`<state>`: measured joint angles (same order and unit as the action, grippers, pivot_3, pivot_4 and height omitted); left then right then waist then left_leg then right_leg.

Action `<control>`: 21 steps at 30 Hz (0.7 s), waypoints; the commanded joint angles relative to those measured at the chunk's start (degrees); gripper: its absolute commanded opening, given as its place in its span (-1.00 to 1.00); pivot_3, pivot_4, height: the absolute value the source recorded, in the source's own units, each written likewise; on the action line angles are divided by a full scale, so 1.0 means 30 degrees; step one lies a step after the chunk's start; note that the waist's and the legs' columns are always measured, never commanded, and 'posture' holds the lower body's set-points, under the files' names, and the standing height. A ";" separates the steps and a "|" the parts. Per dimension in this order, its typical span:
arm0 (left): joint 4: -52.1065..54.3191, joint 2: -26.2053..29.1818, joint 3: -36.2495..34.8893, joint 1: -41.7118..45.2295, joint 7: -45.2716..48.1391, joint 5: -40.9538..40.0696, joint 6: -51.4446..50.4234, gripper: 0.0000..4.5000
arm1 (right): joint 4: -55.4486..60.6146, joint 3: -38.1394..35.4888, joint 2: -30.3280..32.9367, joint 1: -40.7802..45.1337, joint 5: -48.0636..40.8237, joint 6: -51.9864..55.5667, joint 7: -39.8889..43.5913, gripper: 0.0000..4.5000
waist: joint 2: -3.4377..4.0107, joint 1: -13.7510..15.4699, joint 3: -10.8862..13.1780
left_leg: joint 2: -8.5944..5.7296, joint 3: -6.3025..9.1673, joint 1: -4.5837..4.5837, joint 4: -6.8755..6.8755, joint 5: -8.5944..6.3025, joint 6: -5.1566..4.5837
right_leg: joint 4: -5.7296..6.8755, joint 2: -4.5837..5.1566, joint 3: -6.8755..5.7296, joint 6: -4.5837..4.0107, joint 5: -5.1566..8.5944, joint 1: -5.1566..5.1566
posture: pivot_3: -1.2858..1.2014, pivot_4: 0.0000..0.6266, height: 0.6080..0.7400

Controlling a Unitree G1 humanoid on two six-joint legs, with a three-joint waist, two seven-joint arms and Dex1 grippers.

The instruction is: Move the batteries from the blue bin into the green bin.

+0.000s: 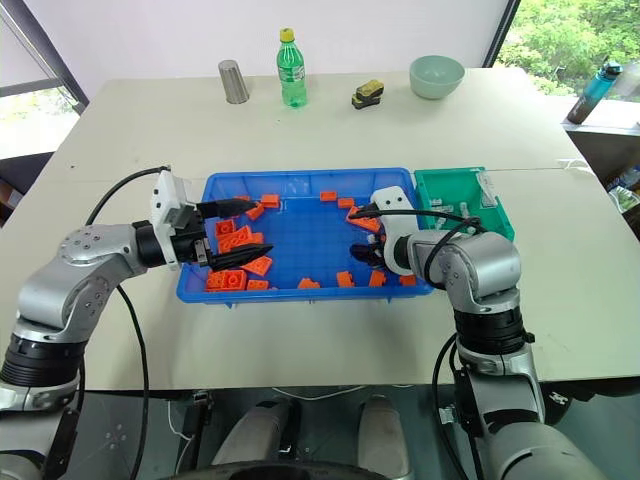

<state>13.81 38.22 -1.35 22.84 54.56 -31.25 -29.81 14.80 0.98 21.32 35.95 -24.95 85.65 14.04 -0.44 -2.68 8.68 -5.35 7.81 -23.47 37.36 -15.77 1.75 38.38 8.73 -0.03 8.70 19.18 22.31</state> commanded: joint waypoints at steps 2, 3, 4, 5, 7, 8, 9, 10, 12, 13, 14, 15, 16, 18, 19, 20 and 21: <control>0.0491 0.0284 -0.0718 0.0122 0.0001 -0.0214 0.0150 1.00 | 0.0111 0.0461 -0.0103 -0.0308 0.0006 -0.0084 0.0325 -0.69 | 0.0000 0.0000 0.0000 | 0.0000 0.0000 0.0000 0.0001 0.0000 0.0000 | 0.0000 -0.0001 -0.0001 0.0000 0.0000 -0.0001 | 0.03 -0.52 0.80; 0.0436 0.0299 -0.0716 0.0156 0.0027 -0.0208 0.0153 1.00 | 0.0206 0.0475 -0.0104 -0.0276 0.0012 -0.0041 0.0346 -0.85 | 0.0000 0.0003 0.0000 | 0.0000 0.0000 0.0001 0.0001 0.0000 0.0000 | 0.0000 0.0000 0.0000 0.0000 0.0000 -0.0002 | 0.03 -0.52 0.80; 0.0365 0.0316 -0.0705 0.0198 0.0062 -0.0200 0.0154 1.00 | 0.0348 0.0422 -0.0138 -0.0188 -0.0057 0.0044 0.0429 -0.98 | -0.0001 0.0017 -0.0001 | 0.0000 0.0000 0.0000 0.0002 0.0000 0.0000 | 0.0000 0.0000 0.0000 0.0000 0.0000 -0.0004 | 0.03 -0.52 0.80; 0.0301 0.0343 -0.0708 0.0213 0.0113 -0.0199 0.0165 1.00 | 0.0496 0.0308 -0.0244 -0.0076 -0.0154 0.0166 0.0494 -0.97 | 0.0000 0.0029 0.0000 | 0.0000 0.0002 0.0000 0.0004 0.0000 0.0000 | 0.0000 0.0000 -0.0001 0.0000 0.0000 -0.0006 | 0.03 -0.52 0.80; 0.0185 0.0395 -0.0677 0.0227 0.0240 -0.0204 0.0158 1.00 | 0.0886 -0.0112 -0.0568 0.0350 -0.0483 0.0364 0.0700 -0.97 | 0.0000 0.0016 0.0000 | -0.0002 0.0002 0.0000 0.0005 0.0000 0.0000 | -0.0001 0.0001 -0.0001 0.0000 0.0000 -0.0007 | 0.03 -0.52 0.80; 0.0128 0.0409 -0.0648 0.0223 0.0292 -0.0186 0.0162 1.00 | 0.1102 -0.0518 -0.0861 0.0688 -0.0695 0.0440 0.0814 -0.97 | 0.0000 0.0010 0.0000 | -0.0001 0.0002 0.0000 0.0002 0.0000 0.0000 | -0.0001 0.0001 -0.0001 0.0000 0.0000 0.0000 | 0.03 -0.52 0.80; 0.0076 0.0436 -0.0651 0.0190 0.0355 -0.0187 0.0176 1.00 | 0.1322 -0.0977 -0.1187 0.1085 -0.0932 0.0606 0.0927 -0.97 | 0.0000 0.0004 0.0001 | 0.0000 0.0002 0.0000 0.0000 0.0000 0.0000 | 0.0000 -0.0001 0.0000 0.0000 0.0000 0.0000 | 0.03 -0.52 0.80; 0.0022 0.0449 -0.0657 0.0161 0.0386 -0.0206 0.0145 1.00 | 0.1624 -0.1458 -0.1308 0.1641 -0.1315 0.0643 0.1247 -0.97 | 0.0005 -0.0025 0.0004 | 0.0001 0.0002 0.0000 0.0000 0.0000 0.0000 | 0.0002 -0.0001 -0.0001 0.0000 0.0000 0.0005 | 0.03 -0.52 0.80; -0.0054 0.0521 -0.0737 0.0020 0.0474 -0.0237 0.0144 1.00 | 0.2068 -0.2539 -0.1186 0.2832 -0.1995 0.0711 0.1876 -0.97 | 0.0019 -0.0060 0.0012 | 0.0002 -0.0006 -0.0002 -0.0005 0.0001 0.0000 | 0.0001 0.0000 0.0003 0.0000 0.0000 0.0014 | 0.03 -0.52 0.80; -0.0077 0.0581 -0.0808 -0.0078 0.0540 -0.0253 0.0167 1.00 | 0.2064 -0.3188 -0.0966 0.3439 -0.2195 0.0791 0.2056 -0.97 | 0.0020 -0.0050 0.0012 | 0.0002 -0.0004 -0.0003 -0.0010 0.0001 0.0001 | 0.0001 0.0000 0.0003 0.0000 0.0000 0.0016 | 0.03 -0.52 0.80; -0.0099 0.0672 -0.0928 -0.0192 0.0611 -0.0289 0.0167 1.00 | 0.1901 -0.3832 -0.0350 0.4034 -0.2259 0.0648 0.2272 -0.97 | 0.0021 -0.0046 0.0013 | 0.0002 -0.0001 -0.0003 -0.0009 0.0001 0.0001 | 0.0003 -0.0001 0.0002 0.0000 0.0000 0.0019 | 0.03 -0.52 0.80; -0.0129 0.0755 -0.1048 -0.0284 0.0664 -0.0324 0.0168 1.00 | 0.1727 -0.4258 0.0430 0.4457 -0.2257 0.0365 0.2519 -0.97 | 0.0021 0.0001 0.0013 | 0.0001 -0.0002 -0.0003 -0.0011 0.0001 0.0000 | 0.0001 0.0000 0.0002 0.0000 0.0000 0.0018 | 0.03 -0.52 0.80; -0.0148 0.0824 -0.1195 -0.0347 0.0637 -0.0385 0.0112 1.00 | 0.1409 -0.4636 0.1600 0.4731 -0.2147 -0.0021 0.2852 -0.97 | 0.0020 0.0088 0.0013 | -0.0002 0.0002 -0.0003 -0.0011 0.0000 0.0001 | 0.0000 0.0003 -0.0001 0.0000 0.0000 0.0009 | 0.03 -0.52 0.80; -0.0286 0.1016 -0.1531 -0.0427 0.0668 -0.0482 0.0100 1.00 | 0.0777 -0.4977 0.3949 0.4705 -0.1782 -0.0993 0.3530 -0.97 | 0.0014 0.0193 0.0010 | -0.0028 0.0031 -0.0006 -0.0005 0.0000 -0.0001 | -0.0011 0.0017 -0.0006 0.0000 0.0000 -0.0003 | 0.03 -0.52 0.80; -0.0391 0.1138 -0.1713 -0.0443 0.0713 -0.0520 0.0103 1.00 | 0.0537 -0.5001 0.5033 0.4427 -0.1623 -0.1509 0.3893 -0.97 | 0.0013 0.0241 0.0011 | -0.0032 0.0036 -0.0006 0.0001 -0.0002 -0.0003 | -0.0018 0.0019 -0.0008 0.0000 0.0000 -0.0016 | 0.03 -0.52 0.80; -0.0535 0.1281 -0.1901 -0.0426 0.0788 -0.0546 0.0137 1.00 | 0.0300 -0.5012 0.6113 0.3969 -0.1514 -0.1888 0.4268 -0.97 | 0.0013 0.0248 0.0011 | -0.0048 0.0036 -0.0009 -0.0001 -0.0003 -0.0007 | -0.0025 0.0028 -0.0007 0.0000 0.0000 -0.0014 | 0.03 -0.52 0.80; -0.0663 0.1406 -0.2055 -0.0391 0.0848 -0.0573 0.0149 1.00 | 0.0085 -0.5003 0.7014 0.3492 -0.1452 -0.2206 0.4608 -0.97 | 0.0013 0.0224 0.0011 | -0.0048 0.0028 -0.0010 -0.0001 -0.0005 -0.0009 | -0.0025 0.0031 -0.0007 0.0001 0.0000 -0.0015 | 0.03 -0.52 0.80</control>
<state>11.55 41.36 -5.16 20.95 56.49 -31.99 -29.86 15.30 -12.83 39.26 47.86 -29.82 81.76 25.54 -0.40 -2.01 8.71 -5.47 7.87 -23.50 37.34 -15.79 1.72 38.29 8.81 -0.05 8.70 19.19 22.27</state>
